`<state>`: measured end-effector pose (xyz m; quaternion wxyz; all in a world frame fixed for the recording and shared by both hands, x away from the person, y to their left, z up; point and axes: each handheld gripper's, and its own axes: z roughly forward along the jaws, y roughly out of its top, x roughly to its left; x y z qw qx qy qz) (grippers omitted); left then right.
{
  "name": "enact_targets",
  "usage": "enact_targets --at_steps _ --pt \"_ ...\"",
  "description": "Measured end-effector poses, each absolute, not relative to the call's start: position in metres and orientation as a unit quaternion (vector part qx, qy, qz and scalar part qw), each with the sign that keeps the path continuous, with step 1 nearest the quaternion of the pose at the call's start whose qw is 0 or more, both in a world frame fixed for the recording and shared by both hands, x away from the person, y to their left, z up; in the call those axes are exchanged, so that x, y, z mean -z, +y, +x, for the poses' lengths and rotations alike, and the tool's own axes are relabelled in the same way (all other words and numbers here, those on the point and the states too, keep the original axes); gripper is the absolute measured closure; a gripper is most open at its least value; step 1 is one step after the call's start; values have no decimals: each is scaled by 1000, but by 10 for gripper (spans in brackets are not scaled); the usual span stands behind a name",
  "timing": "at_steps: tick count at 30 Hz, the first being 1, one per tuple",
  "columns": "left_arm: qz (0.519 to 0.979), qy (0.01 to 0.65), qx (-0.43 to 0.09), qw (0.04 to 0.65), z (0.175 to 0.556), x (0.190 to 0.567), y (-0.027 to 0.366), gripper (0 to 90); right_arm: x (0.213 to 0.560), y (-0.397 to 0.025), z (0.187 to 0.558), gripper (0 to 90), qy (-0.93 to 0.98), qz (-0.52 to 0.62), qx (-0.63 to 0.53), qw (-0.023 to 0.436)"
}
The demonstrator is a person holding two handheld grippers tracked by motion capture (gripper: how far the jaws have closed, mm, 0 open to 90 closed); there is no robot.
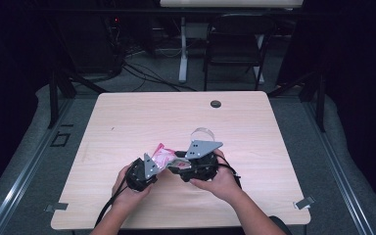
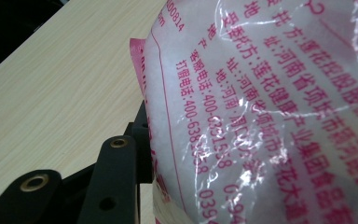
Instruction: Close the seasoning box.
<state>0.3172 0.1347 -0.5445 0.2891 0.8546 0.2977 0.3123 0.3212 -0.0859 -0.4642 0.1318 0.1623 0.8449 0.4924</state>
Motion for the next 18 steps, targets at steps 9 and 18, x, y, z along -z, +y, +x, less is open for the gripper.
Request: enact_targets --at_steps 9,18 --pt "854 296 -319 285 317 544 134 603 467 -84 319 684 855 163 -477 121" --pt "851 298 -324 284 317 543 136 603 468 -83 318 838 859 167 -471 111"
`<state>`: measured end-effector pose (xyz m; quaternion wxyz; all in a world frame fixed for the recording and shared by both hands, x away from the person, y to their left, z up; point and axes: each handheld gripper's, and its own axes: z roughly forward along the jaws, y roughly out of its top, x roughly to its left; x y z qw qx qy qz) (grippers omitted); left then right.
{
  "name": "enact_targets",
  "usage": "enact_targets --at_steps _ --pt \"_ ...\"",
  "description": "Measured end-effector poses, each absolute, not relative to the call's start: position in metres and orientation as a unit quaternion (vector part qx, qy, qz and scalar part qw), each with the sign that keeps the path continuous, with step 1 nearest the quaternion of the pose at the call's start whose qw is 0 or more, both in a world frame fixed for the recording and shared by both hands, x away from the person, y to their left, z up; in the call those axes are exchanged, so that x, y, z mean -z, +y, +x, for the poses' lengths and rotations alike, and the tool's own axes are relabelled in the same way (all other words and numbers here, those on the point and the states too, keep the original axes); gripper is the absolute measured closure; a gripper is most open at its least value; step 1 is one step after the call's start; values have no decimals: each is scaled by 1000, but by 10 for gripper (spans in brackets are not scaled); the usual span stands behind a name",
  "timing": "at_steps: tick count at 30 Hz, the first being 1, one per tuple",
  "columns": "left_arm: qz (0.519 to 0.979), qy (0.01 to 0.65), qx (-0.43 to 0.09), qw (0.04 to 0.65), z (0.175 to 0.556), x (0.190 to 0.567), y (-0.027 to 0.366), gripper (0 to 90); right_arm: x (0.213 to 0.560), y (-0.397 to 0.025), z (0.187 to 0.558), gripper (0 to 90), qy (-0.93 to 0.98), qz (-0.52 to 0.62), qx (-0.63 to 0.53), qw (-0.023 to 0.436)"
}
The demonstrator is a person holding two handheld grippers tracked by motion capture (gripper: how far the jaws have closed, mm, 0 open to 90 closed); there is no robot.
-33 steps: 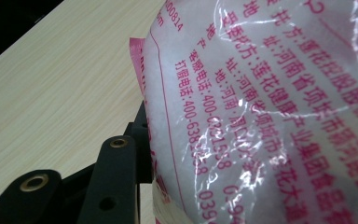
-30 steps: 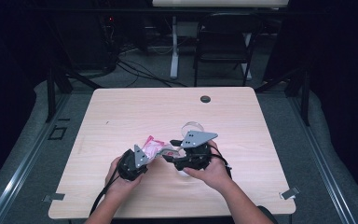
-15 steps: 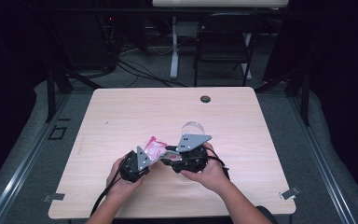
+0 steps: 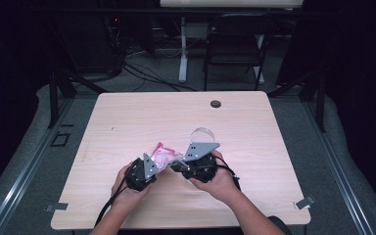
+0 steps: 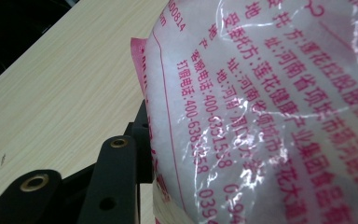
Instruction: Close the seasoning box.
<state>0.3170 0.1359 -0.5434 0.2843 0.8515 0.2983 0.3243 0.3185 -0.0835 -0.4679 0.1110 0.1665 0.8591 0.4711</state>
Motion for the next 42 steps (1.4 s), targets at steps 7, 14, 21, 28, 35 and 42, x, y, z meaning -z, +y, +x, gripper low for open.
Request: enact_targets --at_steps 7,14,21,28,35,42 --pt "851 295 -328 284 317 543 135 604 468 -84 319 880 857 173 -474 101" --pt "844 299 -343 283 315 541 135 605 468 -85 318 892 851 184 -480 105" --pt "840 290 -364 280 314 539 134 606 467 -86 318 894 850 186 -483 102" --pt "839 273 -388 267 312 536 131 609 465 -90 317 894 847 191 -484 104" --pt "834 258 -420 246 310 533 127 611 467 -94 317 894 843 199 -488 105" --pt "829 245 -445 234 309 531 121 613 467 -98 314 893 841 207 -485 122"
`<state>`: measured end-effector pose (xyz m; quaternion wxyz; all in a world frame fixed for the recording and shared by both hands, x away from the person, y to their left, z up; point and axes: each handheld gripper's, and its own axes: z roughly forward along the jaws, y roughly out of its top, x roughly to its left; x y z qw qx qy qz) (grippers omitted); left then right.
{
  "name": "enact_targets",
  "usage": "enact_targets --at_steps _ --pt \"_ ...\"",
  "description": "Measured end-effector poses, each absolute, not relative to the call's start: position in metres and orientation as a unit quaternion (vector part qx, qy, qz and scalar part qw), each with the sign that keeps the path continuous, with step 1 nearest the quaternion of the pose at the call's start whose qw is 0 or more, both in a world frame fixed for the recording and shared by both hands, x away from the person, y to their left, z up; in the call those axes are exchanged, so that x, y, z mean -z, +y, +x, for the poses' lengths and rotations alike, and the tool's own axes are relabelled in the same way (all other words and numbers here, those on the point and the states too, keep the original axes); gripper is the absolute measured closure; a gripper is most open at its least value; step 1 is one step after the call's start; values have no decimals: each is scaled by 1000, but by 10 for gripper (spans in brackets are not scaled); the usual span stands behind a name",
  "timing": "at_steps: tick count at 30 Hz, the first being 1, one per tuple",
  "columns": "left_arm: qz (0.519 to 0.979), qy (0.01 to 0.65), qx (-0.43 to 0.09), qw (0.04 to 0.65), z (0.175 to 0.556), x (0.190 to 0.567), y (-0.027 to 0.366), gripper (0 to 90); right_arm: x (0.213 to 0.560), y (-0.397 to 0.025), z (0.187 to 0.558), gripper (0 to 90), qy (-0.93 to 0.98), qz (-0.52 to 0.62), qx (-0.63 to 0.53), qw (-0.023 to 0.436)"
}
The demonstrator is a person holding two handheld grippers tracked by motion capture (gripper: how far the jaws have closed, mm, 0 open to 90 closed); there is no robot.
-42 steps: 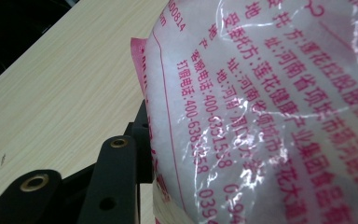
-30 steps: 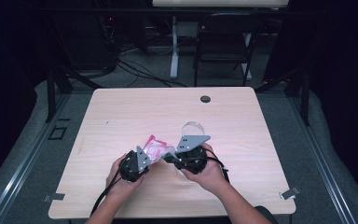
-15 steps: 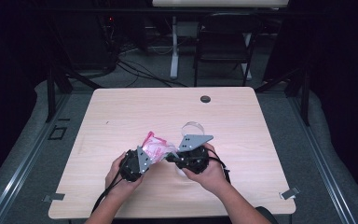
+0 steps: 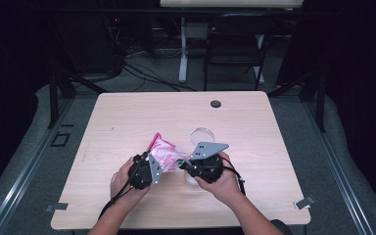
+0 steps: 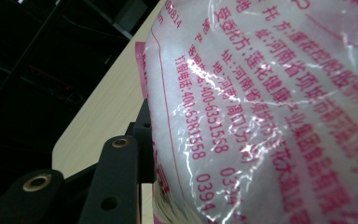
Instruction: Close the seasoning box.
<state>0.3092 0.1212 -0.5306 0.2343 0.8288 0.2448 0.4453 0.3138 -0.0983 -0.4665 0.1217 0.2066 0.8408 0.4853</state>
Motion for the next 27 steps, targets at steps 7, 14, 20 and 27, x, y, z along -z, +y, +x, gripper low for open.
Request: enact_targets --at_steps 7,14,20,27 --pt "828 231 -460 223 309 530 117 614 467 -104 315 893 839 216 -485 118" --pt "827 212 -475 212 309 528 109 617 469 -112 318 892 830 234 -496 99" --pt "834 190 -483 188 312 523 103 618 471 -119 320 892 825 249 -498 101" --pt "838 163 -493 168 316 516 103 619 470 -121 320 893 821 253 -500 105"
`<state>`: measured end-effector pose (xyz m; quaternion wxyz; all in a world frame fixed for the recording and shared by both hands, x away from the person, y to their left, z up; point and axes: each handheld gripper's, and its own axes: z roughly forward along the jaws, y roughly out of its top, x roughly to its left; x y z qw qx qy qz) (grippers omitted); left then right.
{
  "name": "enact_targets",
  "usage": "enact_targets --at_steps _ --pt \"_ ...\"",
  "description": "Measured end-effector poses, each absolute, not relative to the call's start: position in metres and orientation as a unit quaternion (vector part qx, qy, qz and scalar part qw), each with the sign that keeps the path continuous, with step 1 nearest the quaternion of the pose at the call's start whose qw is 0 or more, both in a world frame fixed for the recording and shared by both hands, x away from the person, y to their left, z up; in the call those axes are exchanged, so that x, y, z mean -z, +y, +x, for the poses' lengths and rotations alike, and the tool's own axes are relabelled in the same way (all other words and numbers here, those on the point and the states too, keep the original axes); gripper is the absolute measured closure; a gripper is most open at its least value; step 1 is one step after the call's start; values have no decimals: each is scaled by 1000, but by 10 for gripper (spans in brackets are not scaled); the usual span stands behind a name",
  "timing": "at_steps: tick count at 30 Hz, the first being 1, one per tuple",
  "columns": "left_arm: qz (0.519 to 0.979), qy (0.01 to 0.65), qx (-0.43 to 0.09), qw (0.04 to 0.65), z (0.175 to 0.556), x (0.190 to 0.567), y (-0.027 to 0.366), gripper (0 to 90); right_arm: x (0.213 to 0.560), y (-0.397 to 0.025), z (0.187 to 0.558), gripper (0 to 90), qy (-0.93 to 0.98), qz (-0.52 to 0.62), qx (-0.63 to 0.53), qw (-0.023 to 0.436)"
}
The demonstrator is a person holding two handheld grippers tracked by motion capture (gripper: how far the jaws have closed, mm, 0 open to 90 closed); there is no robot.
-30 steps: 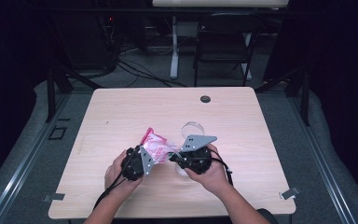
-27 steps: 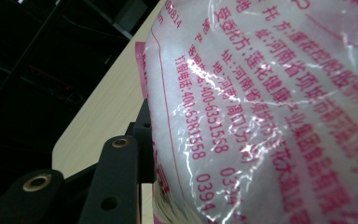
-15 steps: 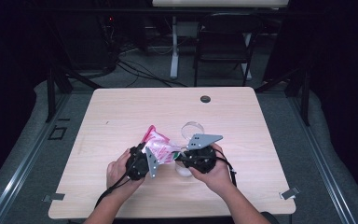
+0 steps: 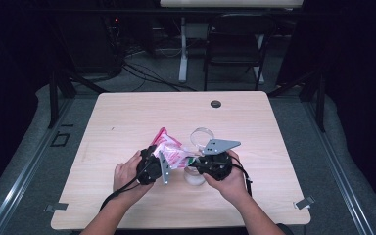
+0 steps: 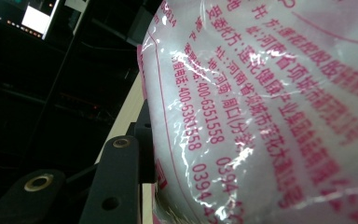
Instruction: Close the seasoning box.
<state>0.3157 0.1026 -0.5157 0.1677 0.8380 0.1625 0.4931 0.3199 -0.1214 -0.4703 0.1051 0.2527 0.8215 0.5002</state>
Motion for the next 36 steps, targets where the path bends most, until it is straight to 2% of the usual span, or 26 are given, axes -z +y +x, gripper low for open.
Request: enact_targets --at_steps 18,36 --pt "825 157 -515 171 314 521 107 620 473 -117 319 894 826 251 -493 111" --pt "814 141 -544 144 313 517 106 621 477 -117 321 890 819 258 -502 104"
